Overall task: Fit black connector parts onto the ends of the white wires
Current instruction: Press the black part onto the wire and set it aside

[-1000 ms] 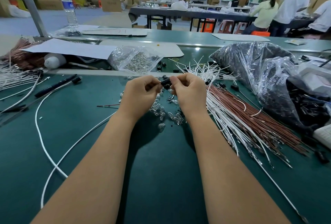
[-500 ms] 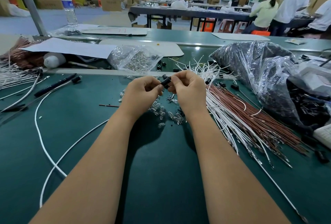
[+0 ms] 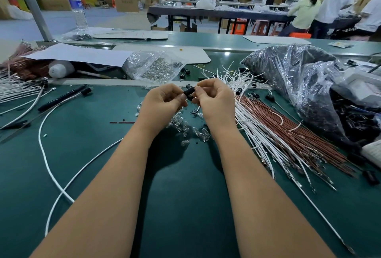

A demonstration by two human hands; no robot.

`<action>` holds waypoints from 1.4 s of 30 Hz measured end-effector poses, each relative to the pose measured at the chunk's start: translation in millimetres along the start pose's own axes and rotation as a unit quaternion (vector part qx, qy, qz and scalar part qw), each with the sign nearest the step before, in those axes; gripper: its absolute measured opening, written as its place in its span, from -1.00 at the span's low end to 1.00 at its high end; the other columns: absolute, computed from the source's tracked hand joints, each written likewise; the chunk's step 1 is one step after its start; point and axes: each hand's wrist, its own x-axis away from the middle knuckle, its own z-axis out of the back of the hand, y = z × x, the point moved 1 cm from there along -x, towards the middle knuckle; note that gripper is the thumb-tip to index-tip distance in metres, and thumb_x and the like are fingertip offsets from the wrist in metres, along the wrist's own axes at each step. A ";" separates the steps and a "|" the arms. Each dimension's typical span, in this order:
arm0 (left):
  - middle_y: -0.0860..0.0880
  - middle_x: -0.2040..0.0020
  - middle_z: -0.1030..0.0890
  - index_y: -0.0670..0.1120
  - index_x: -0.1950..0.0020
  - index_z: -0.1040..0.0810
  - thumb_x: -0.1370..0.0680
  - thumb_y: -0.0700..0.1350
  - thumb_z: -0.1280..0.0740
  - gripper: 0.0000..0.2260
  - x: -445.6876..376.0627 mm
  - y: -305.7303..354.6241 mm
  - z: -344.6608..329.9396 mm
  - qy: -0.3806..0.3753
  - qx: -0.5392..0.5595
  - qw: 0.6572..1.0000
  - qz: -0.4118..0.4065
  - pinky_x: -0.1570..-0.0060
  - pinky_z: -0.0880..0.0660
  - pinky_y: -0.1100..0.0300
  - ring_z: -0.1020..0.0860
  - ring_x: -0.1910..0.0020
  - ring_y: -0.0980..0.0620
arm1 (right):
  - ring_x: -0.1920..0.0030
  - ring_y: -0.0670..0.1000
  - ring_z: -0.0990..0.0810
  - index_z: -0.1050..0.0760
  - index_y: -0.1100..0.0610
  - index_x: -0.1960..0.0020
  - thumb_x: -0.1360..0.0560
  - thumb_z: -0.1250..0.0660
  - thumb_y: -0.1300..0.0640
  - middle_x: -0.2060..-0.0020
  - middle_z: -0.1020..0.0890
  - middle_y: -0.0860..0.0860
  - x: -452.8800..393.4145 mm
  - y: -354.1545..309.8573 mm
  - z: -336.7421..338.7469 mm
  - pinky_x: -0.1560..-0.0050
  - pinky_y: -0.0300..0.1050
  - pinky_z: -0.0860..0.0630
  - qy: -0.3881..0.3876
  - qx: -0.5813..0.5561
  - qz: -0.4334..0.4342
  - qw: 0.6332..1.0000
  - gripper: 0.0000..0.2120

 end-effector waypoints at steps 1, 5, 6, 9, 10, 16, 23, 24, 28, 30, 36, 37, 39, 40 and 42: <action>-0.05 0.32 -0.63 -0.06 0.21 -0.57 -0.55 -0.31 -0.32 -0.80 -0.1 -0.3 0.1 0.002 0.001 1.000 -0.001 0.21 -0.51 0.19 -0.53 0.29 0.01 | 0.26 0.07 -0.66 -0.51 0.08 0.19 -0.50 -0.36 0.31 0.25 -0.65 0.12 0.1 -0.2 0.2 0.12 -0.01 -0.62 0.007 0.009 0.008 1.000 -0.83; 0.01 0.37 -0.63 -0.04 0.23 -0.58 -0.54 -0.30 -0.34 -0.79 -0.6 -0.7 0.0 0.019 0.004 1.000 -0.005 0.26 -0.50 0.24 -0.53 0.33 0.06 | 0.17 0.13 -0.64 -0.56 0.18 0.17 -0.48 -0.34 0.30 0.25 -0.65 0.12 2.6 -2.7 -0.6 0.04 0.13 -0.58 0.009 0.050 0.029 0.998 -0.92; 0.01 0.37 -0.63 -0.05 0.22 -0.59 -0.54 -0.29 -0.35 -0.81 -0.6 -0.9 -0.1 0.021 0.005 1.000 -0.007 0.26 -0.50 0.24 -0.53 0.34 0.07 | 0.17 0.12 -0.64 -0.56 0.21 0.17 -0.47 -0.32 0.31 0.26 -0.64 0.11 4.0 -2.9 -1.6 0.05 0.12 -0.57 0.002 0.052 0.028 0.998 -0.93; 0.03 0.37 -0.63 -0.05 0.20 -0.60 -0.53 -0.27 -0.36 -0.84 -0.4 -1.7 0.1 0.026 0.002 1.000 -0.010 0.26 -0.51 0.25 -0.53 0.36 0.11 | 0.30 -0.03 -0.55 -0.55 0.25 0.17 -0.44 -0.33 0.33 0.34 -0.59 0.01 8.6 -3.7 -3.6 0.19 -0.08 -0.52 -0.010 0.065 0.035 0.997 -0.95; 0.02 0.36 -0.63 -0.05 0.19 -0.60 -0.54 -0.26 -0.36 -0.85 -0.4 -1.6 0.2 0.028 -0.002 1.000 -0.010 0.27 -0.51 0.24 -0.53 0.38 0.12 | 0.33 -0.07 -0.51 -0.55 0.25 0.18 -0.44 -0.34 0.32 0.37 -0.57 -0.03 9.2 -3.7 -3.7 0.22 -0.14 -0.48 -0.012 0.066 0.038 0.997 -0.96; -0.25 0.27 -0.61 -0.09 0.12 -0.57 -0.55 -0.20 -0.36 -0.93 -0.4 3.2 2.6 0.017 -0.034 0.999 -0.008 0.23 -0.56 -0.01 -0.50 0.31 0.01 | 0.27 0.00 -0.62 -0.53 0.23 0.23 -0.45 -0.45 0.23 0.35 -0.62 0.03 9.2 -3.8 -2.8 0.15 -0.01 -0.57 -0.013 0.055 0.057 0.997 -0.86; -0.16 0.30 -0.44 -0.07 0.12 -0.60 -0.54 -0.34 -0.33 -0.82 -5.7 5.7 4.7 -0.028 0.022 0.999 0.022 0.21 -0.25 0.09 -0.31 0.27 -0.07 | 0.17 0.19 -0.65 -0.50 0.19 0.22 -0.44 -0.44 0.31 0.24 -0.65 0.17 5.8 -1.3 -2.9 0.05 0.20 -0.58 -0.011 0.004 0.040 0.999 -0.86; -0.17 0.29 -0.44 -0.05 0.12 -0.61 -0.53 -0.34 -0.34 -0.81 -6.1 5.5 5.8 -0.030 0.029 0.999 0.021 0.19 -0.26 0.07 -0.32 0.26 -0.07 | 0.18 0.17 -0.65 -0.50 0.15 0.23 -0.44 -0.44 0.31 0.25 -0.65 0.16 5.7 -2.1 -2.9 0.05 0.18 -0.59 -0.011 0.001 0.039 0.999 -0.84; -0.10 0.37 -0.48 0.03 0.16 -0.62 -0.53 -0.29 -0.36 -0.78 -6.1 0.3 7.8 0.013 -0.010 1.000 -0.003 0.30 -0.31 0.20 -0.36 0.37 0.04 | 0.20 0.07 -0.64 -0.53 0.09 0.15 -0.51 -0.38 0.23 0.25 -0.65 0.05 3.0 -2.3 0.4 0.08 0.08 -0.59 -0.011 0.062 0.045 0.997 -0.91; 0.01 0.40 -0.50 -0.01 0.12 -0.63 -0.54 -0.24 -0.36 -0.86 -7.1 -5.7 9.5 0.051 -0.088 0.995 -0.021 0.38 -0.29 0.31 -0.35 0.46 0.15 | 0.23 -0.01 -0.59 -0.56 0.11 0.08 -0.56 -0.30 0.17 0.25 -0.62 -0.02 -0.6 0.3 5.5 0.17 -0.04 -0.54 -0.018 0.184 0.058 0.981 -0.92; 0.01 0.27 -0.57 -0.06 0.03 -0.57 -0.56 -0.21 -0.30 -0.92 -10.0 -15.5 18.4 0.145 -0.184 0.972 -0.029 0.30 -0.35 0.23 -0.49 0.31 0.02 | 0.07 0.02 -0.54 -0.58 0.05 -0.07 -0.50 -0.31 -0.14 0.11 -0.61 0.00 8.9 1.7 -7.9 0.11 -0.09 -0.45 -0.195 0.403 0.100 0.889 -0.70; -0.01 0.24 -0.58 -0.06 0.04 -0.56 -0.56 -0.21 -0.30 -0.92 -10.2 -16.6 18.1 0.148 -0.185 0.971 -0.025 0.26 -0.35 0.21 -0.50 0.27 -0.01 | 0.02 0.03 -0.52 -0.57 0.04 -0.10 -0.49 -0.32 -0.16 0.07 -0.60 0.02 11.3 2.8 -12.2 0.08 -0.08 -0.43 -0.215 0.430 0.108 0.870 -0.67; 0.01 0.24 -0.58 -0.04 0.05 -0.54 -0.56 -0.21 -0.30 -0.92 -9.7 -18.1 14.7 0.142 -0.187 0.972 -0.021 0.23 -0.32 0.22 -0.49 0.24 -0.01 | -0.05 0.07 -0.52 -0.57 0.04 -0.10 -0.50 -0.31 -0.09 0.02 -0.61 0.03 13.2 4.5 -15.2 0.06 -0.09 -0.37 -0.223 0.433 0.113 0.866 -0.73; 0.04 0.27 -0.56 -0.03 0.06 -0.54 -0.55 -0.21 -0.30 -0.92 -9.3 -19.0 11.8 0.133 -0.189 0.973 -0.018 0.23 -0.31 0.23 -0.48 0.25 0.01 | -0.06 0.08 -0.53 -0.57 0.05 -0.08 -0.51 -0.31 -0.02 0.02 -0.61 0.03 13.6 5.2 -14.3 0.09 -0.11 -0.35 -0.217 0.419 0.111 0.875 -0.78; 0.13 0.32 -0.51 -0.04 0.07 -0.56 -0.55 -0.20 -0.31 -0.92 -9.0 -20.7 5.7 0.113 -0.202 0.973 -0.011 0.29 -0.28 0.26 -0.45 0.30 0.09 | -0.05 0.09 -0.54 -0.57 0.06 -0.06 -0.51 -0.30 0.06 0.03 -0.62 0.03 13.2 8.3 -11.9 0.12 -0.14 -0.31 -0.204 0.395 0.098 0.890 -0.83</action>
